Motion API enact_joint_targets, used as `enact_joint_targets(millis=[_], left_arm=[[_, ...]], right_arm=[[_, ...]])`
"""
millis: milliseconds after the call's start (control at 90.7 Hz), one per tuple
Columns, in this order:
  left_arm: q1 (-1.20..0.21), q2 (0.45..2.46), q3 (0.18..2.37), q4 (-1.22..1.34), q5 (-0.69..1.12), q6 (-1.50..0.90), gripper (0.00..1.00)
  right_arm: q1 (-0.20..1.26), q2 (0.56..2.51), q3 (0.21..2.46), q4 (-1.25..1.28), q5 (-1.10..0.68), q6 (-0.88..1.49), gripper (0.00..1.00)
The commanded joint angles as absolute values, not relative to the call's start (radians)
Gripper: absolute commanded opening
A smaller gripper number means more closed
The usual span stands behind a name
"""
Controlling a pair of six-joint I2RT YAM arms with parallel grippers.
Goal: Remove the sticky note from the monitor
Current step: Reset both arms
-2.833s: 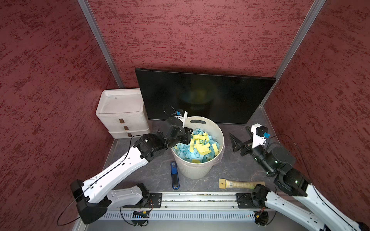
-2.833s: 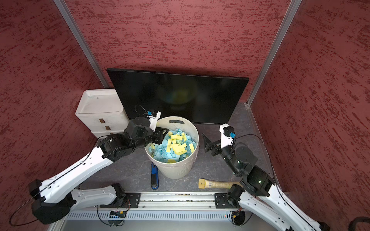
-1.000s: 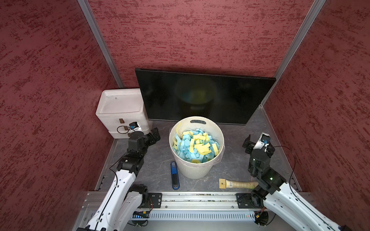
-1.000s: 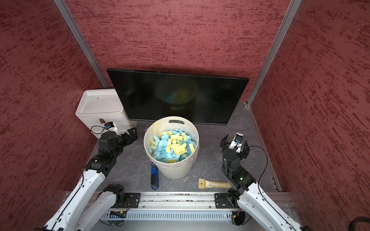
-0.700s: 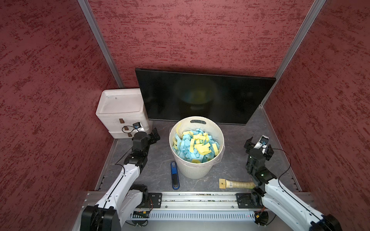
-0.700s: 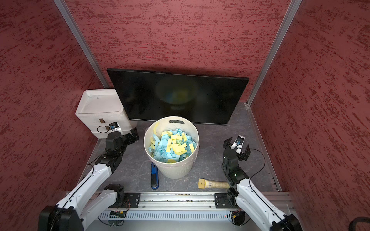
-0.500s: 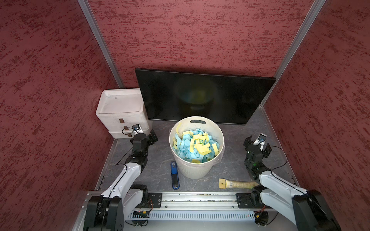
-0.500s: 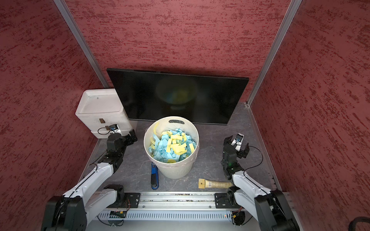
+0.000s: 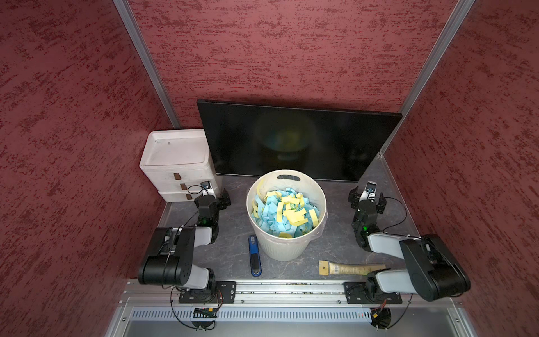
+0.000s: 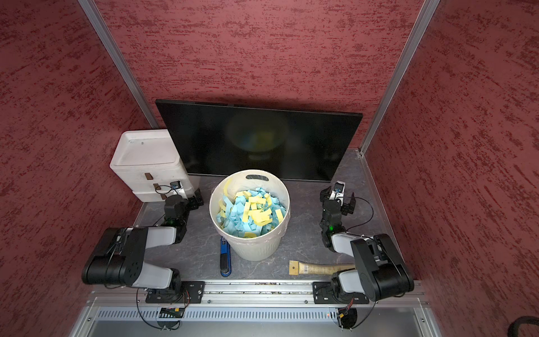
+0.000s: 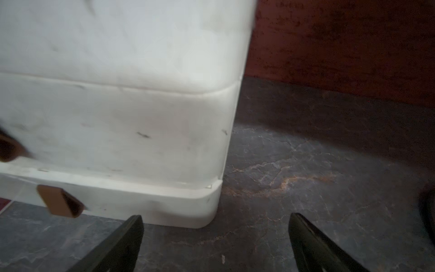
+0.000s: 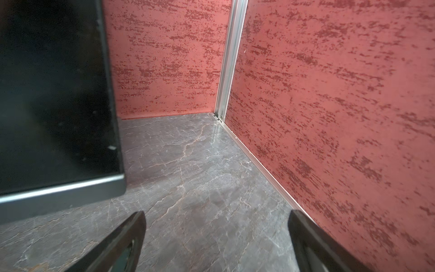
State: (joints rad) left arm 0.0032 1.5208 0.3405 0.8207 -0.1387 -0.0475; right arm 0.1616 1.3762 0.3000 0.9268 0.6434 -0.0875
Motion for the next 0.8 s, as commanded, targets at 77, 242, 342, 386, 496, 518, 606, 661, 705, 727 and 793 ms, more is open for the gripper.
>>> enact_joint_targets(millis=[77, 242, 342, 386, 496, 518, 606, 661, 705, 727, 793], left_arm=[[0.030, 1.528, 0.368, 0.920, -0.042, -0.017, 1.00], [0.027, 1.526, 0.365, 0.918, -0.046, -0.016, 1.00], [0.027, 1.525, 0.365, 0.915, -0.046, -0.017, 1.00], [0.027, 1.526, 0.364, 0.920, -0.047, -0.017, 1.00], [0.027, 1.526, 0.364, 0.918, -0.047, -0.018, 1.00], [0.027, 1.525, 0.365, 0.917, -0.047, -0.017, 1.00], [0.027, 1.525, 0.365, 0.918, -0.046, -0.017, 1.00], [0.026, 1.526, 0.365, 0.917, -0.047, -0.017, 1.00], [0.026, 1.527, 0.365, 0.918, -0.049, -0.016, 1.00], [0.025, 1.526, 0.365, 0.918, -0.049, -0.017, 1.00], [0.025, 1.527, 0.365, 0.918, -0.050, -0.015, 1.00]], right_arm=[[0.093, 1.360, 0.361, 0.802, 0.432, -0.082, 0.98], [0.025, 1.379, 0.438, 0.651, 0.281, -0.051, 0.98], [0.024, 1.384, 0.464, 0.603, 0.195, -0.056, 0.98], [0.023, 1.391, 0.469, 0.599, 0.156, -0.017, 0.98], [0.023, 1.445, 0.451, 0.731, 0.080, 0.000, 0.98], [0.023, 1.484, 0.459, 0.732, 0.083, 0.002, 0.99], [0.023, 1.511, 0.438, 0.779, 0.055, -0.003, 0.98], [0.023, 1.550, 0.390, 0.893, 0.044, -0.011, 0.98], [0.023, 1.545, 0.372, 0.937, 0.060, -0.006, 0.98], [0.022, 1.546, 0.376, 0.925, 0.066, -0.002, 0.98], [0.022, 1.544, 0.383, 0.915, 0.066, -0.004, 0.99]])
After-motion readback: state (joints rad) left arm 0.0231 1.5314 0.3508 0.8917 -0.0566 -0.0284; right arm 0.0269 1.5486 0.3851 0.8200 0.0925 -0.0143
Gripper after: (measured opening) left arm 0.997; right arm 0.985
